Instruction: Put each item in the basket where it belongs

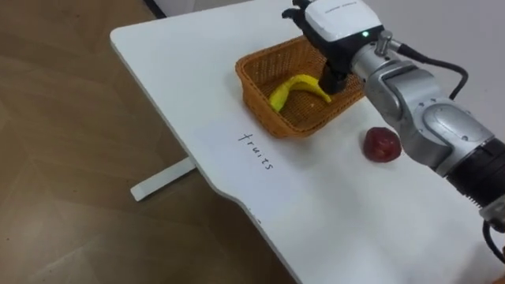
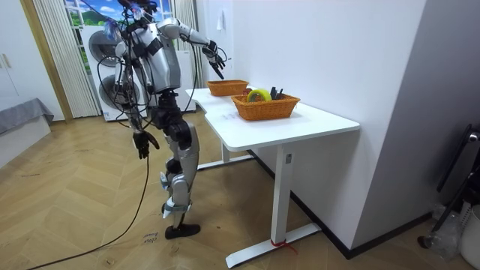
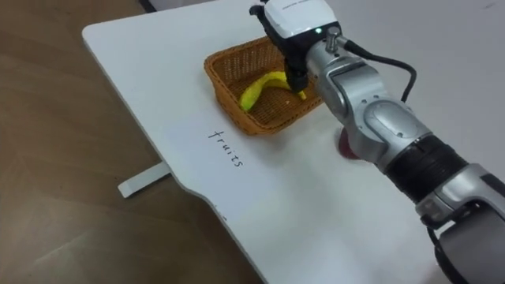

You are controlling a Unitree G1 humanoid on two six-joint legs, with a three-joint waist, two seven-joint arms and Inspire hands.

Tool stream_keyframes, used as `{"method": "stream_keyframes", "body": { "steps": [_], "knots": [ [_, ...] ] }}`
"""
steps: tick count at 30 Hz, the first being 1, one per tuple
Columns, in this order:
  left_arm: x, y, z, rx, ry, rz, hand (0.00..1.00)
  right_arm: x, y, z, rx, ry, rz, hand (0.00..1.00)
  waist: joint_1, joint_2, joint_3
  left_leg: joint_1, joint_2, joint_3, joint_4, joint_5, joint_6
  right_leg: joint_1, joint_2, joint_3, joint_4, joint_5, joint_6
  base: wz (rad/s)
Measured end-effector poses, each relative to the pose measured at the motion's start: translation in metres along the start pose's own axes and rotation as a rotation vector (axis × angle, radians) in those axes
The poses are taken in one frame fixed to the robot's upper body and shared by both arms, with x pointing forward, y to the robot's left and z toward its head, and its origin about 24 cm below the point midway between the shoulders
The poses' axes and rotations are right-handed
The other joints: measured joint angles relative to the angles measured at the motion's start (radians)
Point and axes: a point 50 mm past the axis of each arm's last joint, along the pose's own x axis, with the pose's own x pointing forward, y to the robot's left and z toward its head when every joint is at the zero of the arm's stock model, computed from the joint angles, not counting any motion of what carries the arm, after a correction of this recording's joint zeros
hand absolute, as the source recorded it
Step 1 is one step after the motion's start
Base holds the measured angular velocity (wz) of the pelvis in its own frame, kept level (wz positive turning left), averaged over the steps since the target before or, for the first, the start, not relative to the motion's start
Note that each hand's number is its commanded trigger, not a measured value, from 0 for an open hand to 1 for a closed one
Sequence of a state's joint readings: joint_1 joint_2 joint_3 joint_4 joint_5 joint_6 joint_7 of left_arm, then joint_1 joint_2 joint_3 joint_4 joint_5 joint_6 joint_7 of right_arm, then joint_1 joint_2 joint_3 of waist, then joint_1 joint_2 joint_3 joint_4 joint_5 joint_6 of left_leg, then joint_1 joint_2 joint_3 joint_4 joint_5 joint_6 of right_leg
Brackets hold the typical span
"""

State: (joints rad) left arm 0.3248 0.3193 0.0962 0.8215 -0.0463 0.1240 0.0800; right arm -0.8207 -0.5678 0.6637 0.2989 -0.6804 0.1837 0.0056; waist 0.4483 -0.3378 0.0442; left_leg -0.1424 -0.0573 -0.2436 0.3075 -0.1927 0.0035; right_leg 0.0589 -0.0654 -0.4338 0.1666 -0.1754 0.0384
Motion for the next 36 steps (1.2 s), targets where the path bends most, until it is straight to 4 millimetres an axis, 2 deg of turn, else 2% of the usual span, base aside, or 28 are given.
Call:
{"method": "stream_keyframes", "body": {
  "steps": [3,4,5,6,8,9,10,11,12,13,15,16,21,22,24,26,31,36],
  "knots": [
    [0.000,0.002,0.005,-0.013,-0.021,0.012,0.00,-0.002,-0.006,-0.013,0.103,0.041,-0.013,0.00,-0.015,0.007,-0.0032,0.008,0.006,0.021,-0.002,0.000,0.001,0.000,0.001,0.011,0.001,0.004,-0.005,-0.19],
    [0.000,0.001,0.007,-0.024,-0.029,0.021,0.00,-0.004,-0.005,-0.017,0.137,0.055,-0.010,0.00,-0.034,0.010,-0.0056,0.013,0.008,0.025,-0.004,0.000,0.001,0.004,0.002,0.017,0.001,0.005,-0.007,-0.14],
    [0.000,0.000,0.008,-0.027,-0.034,0.025,0.00,-0.006,-0.003,-0.019,0.158,0.064,-0.010,0.00,-0.038,0.013,-0.0057,0.016,0.008,0.025,-0.004,0.000,0.001,0.008,0.002,0.020,0.001,0.005,-0.008,-0.08],
    [-0.001,-0.002,0.009,-0.031,-0.035,0.032,0.00,-0.010,0.002,-0.023,0.202,0.085,-0.001,0.00,-0.048,0.021,-0.0098,0.024,0.008,0.029,-0.004,-0.001,0.002,0.013,0.001,0.024,0.002,0.005,-0.008,-0.11],
    [-0.001,-0.008,0.006,-0.040,-0.027,0.025,0.00,-0.017,0.007,-0.032,0.250,0.119,0.000,0.00,-0.059,0.039,-0.0126,0.036,0.012,0.048,-0.003,-0.003,0.006,0.020,-0.001,0.029,0.003,0.006,-0.008,-0.20],
    [-0.002,-0.014,0.003,-0.047,-0.016,0.012,0.00,-0.020,0.010,-0.039,0.290,0.147,0.001,0.00,-0.067,0.057,-0.0122,0.047,0.011,0.055,-0.003,-0.004,0.008,0.028,-0.003,0.029,0.004,0.006,-0.009,-0.20],
    [-0.003,-0.019,-0.001,-0.052,-0.003,0.001,0.00,-0.024,0.013,-0.046,0.339,0.181,0.000,0.00,-0.080,0.075,-0.0201,0.050,0.010,0.058,-0.003,-0.005,0.009,0.031,-0.005,0.029,0.004,0.007,-0.009,-0.17],
    [-0.004,-0.021,-0.003,-0.054,0.004,-0.004,0.00,-0.025,0.013,-0.050,0.358,0.195,-0.005,0.00,-0.088,0.083,-0.0242,0.052,0.010,0.060,-0.003,-0.005,0.010,0.032,-0.005,0.032,0.004,0.007,-0.009,-0.15],
    [-0.005,-0.023,-0.007,-0.059,0.016,-0.009,0.00,-0.028,0.013,-0.058,0.397,0.227,-0.016,0.00,-0.098,0.095,-0.0283,0.058,0.010,0.065,-0.008,-0.004,0.011,0.034,-0.006,0.038,0.004,0.007,-0.009,-0.14],
    [-0.006,-0.023,-0.011,-0.061,0.027,-0.011,0.00,-0.031,0.014,-0.066,0.440,0.265,-0.027,0.00,-0.111,0.104,-0.0286,0.072,0.010,0.068,-0.019,-0.002,0.010,0.041,-0.007,0.040,0.004,0.007,-0.009,-0.12],
    [-0.008,-0.022,-0.018,-0.069,0.053,-0.012,0.00,-0.036,0.019,-0.076,0.493,0.320,-0.024,0.00,-0.125,0.108,-0.0330,0.089,0.012,0.076,-0.041,0.005,0.010,0.046,-0.008,0.047,0.004,0.007,-0.009,-0.07],
    [-0.009,-0.023,-0.019,-0.082,0.057,-0.018,0.00,-0.039,0.021,-0.080,0.538,0.344,-0.034,0.00,-0.145,0.109,-0.0341,0.089,0.014,0.076,-0.041,0.007,0.009,0.048,-0.008,0.044,0.005,0.007,-0.009,0.00],
    [-0.011,-0.033,-0.013,-0.124,0.033,-0.047,0.00,-0.045,0.023,-0.088,0.656,0.383,-0.052,0.00,-0.194,0.112,-0.0344,0.086,0.013,0.076,-0.040,0.010,0.010,0.047,-0.008,0.044,0.004,0.007,-0.009,0.01],
    [-0.011,-0.036,-0.009,-0.129,0.023,-0.054,0.00,-0.045,0.021,-0.090,0.677,0.388,-0.063,0.00,-0.199,0.119,-0.0325,0.087,0.012,0.076,-0.040,0.010,0.010,0.048,-0.009,0.044,0.003,0.007,-0.009,0.00],
    [-0.011,-0.038,-0.005,-0.137,0.010,-0.062,0.00,-0.046,0.018,-0.093,0.701,0.397,-0.080,0.00,-0.205,0.125,-0.0338,0.089,0.012,0.078,-0.041,0.009,0.010,0.048,-0.009,0.045,0.004,0.007,-0.009,0.00],
    [-0.010,-0.040,-0.003,-0.139,0.009,-0.073,0.00,-0.047,0.018,-0.094,0.717,0.400,-0.084,0.00,-0.206,0.133,-0.0291,0.105,0.011,0.077,-0.048,0.010,0.011,0.060,-0.009,0.046,0.002,0.007,-0.009,0.00],
    [-0.010,-0.043,-0.001,-0.146,0.007,-0.105,0.00,-0.046,0.021,-0.094,0.727,0.393,-0.046,0.00,-0.221,0.150,-0.0349,0.124,0.012,0.075,-0.059,0.010,0.011,0.075,-0.009,0.046,0.001,0.007,-0.009,0.00],
    [-0.011,-0.043,-0.002,-0.147,0.009,-0.122,0.00,-0.051,0.031,-0.094,0.736,0.396,0.010,0.00,-0.220,0.149,-0.0374,0.137,0.013,0.075,-0.071,0.012,0.012,0.082,-0.010,0.045,0.001,0.007,-0.009,-0.01]
  ]
}}
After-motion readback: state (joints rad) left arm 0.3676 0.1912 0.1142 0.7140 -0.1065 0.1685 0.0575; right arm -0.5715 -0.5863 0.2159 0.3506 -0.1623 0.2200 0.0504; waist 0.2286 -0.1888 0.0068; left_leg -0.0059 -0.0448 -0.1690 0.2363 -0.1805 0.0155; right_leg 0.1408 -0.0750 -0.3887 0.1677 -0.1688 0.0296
